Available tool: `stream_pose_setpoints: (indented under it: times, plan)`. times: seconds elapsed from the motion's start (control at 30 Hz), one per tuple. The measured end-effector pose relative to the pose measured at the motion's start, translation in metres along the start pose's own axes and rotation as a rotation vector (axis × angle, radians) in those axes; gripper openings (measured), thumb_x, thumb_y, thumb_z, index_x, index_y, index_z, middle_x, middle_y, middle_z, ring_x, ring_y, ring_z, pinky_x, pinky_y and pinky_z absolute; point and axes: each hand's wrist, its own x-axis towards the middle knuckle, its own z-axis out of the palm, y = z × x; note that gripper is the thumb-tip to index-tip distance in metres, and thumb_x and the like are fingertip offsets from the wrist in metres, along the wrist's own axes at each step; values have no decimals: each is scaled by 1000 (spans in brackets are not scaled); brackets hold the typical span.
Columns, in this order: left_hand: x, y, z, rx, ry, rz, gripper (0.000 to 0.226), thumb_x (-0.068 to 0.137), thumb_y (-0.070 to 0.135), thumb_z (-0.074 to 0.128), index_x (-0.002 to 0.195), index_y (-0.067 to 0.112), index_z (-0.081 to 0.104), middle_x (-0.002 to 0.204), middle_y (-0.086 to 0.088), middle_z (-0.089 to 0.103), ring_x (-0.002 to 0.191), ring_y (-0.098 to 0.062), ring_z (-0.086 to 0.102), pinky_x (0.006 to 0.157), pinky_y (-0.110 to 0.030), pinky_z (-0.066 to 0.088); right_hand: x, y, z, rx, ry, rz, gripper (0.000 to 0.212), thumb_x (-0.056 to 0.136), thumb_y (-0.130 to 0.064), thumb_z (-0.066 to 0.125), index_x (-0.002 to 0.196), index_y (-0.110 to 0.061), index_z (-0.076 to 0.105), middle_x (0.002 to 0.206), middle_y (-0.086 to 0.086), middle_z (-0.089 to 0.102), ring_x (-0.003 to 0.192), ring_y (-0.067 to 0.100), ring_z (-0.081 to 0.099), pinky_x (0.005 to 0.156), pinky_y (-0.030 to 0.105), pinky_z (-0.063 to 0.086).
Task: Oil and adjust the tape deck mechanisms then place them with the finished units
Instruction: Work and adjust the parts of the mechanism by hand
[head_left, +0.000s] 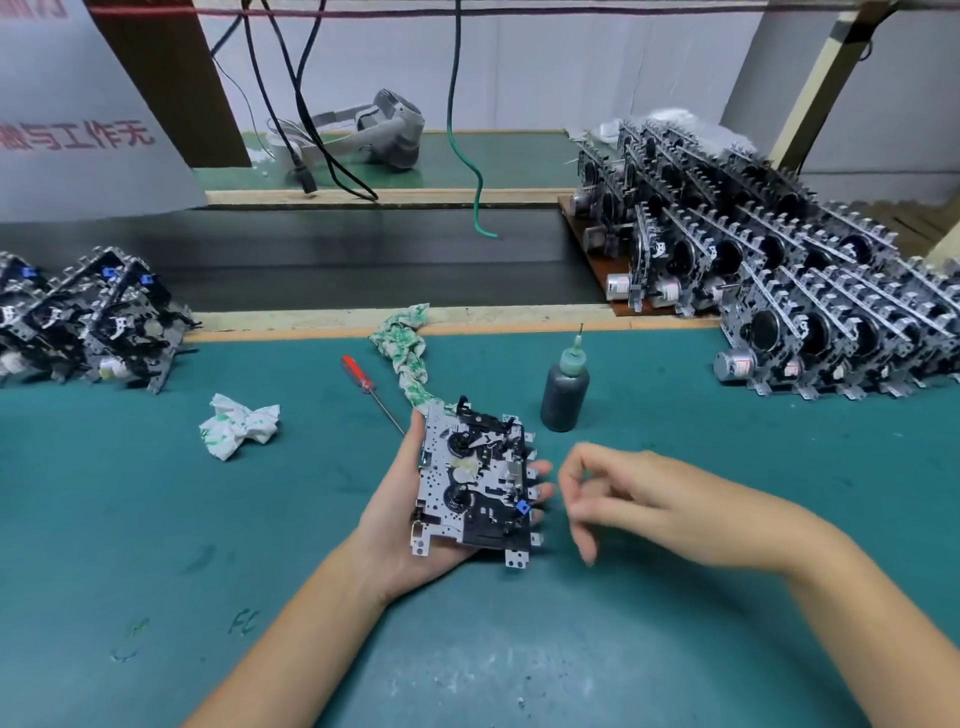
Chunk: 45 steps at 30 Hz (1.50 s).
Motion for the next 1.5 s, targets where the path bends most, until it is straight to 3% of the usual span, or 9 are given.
stream_pose_setpoints:
  times: [0.07,0.13,0.3,0.47,0.63,0.83,0.97,1.27,1.5]
  plan:
    - [1,0,-2,12,20,-10,82,87,71,29,118,4,67,130,-20,57,115,-32,59,97,-45,47,9,-7,4,252,37,-39,11,102,-18,40,92,-16,42,62,-10,54,61,8,47,67,22,45]
    - [2,1,-5,31,34,-3,80,88,70,31,124,6,62,136,-18,53,122,-31,54,103,-45,40,22,-9,10,354,115,5,13,101,-19,41,89,-16,44,54,-10,45,52,11,35,50,18,34]
    - [3,1,-6,21,20,-24,80,88,70,31,118,6,67,130,-18,58,114,-29,60,92,-40,51,33,-3,22,523,155,192,34,99,-25,46,68,-14,52,43,-2,46,37,7,25,38,14,21]
    - [2,1,-4,49,40,-33,80,87,71,29,111,7,71,123,-16,63,108,-28,64,89,-37,53,30,-1,23,543,127,191,36,98,-23,46,65,-14,58,45,-2,45,43,9,25,41,16,21]
    - [2,2,-4,56,75,-34,78,86,71,32,108,8,72,121,-16,65,105,-28,65,87,-36,53,26,0,25,504,158,215,33,100,-24,44,70,-14,54,48,-2,47,41,9,43,43,18,38]
    - [2,3,-2,55,88,-39,79,87,70,31,112,6,70,125,-18,62,112,-29,62,89,-38,53,24,2,26,461,212,271,41,100,-28,43,63,-13,48,36,-2,40,33,9,25,35,15,22]
    - [1,2,1,69,104,-37,82,86,71,33,121,4,64,131,-24,55,119,-33,57,98,-43,46,27,4,32,502,193,307,51,99,-30,45,52,-13,56,34,-1,42,29,8,23,35,15,22]
    - [0,2,6,76,151,-24,79,85,69,35,115,4,68,126,-24,59,113,-33,61,88,-41,54,31,5,34,511,130,327,56,100,-34,42,49,-12,51,32,-3,40,28,7,29,34,14,24]
    - [2,0,6,89,205,-16,76,87,68,36,106,4,72,119,-24,64,107,-33,64,85,-42,52,31,6,29,421,56,357,63,100,-40,37,45,-12,45,28,-1,34,25,9,25,36,18,23]
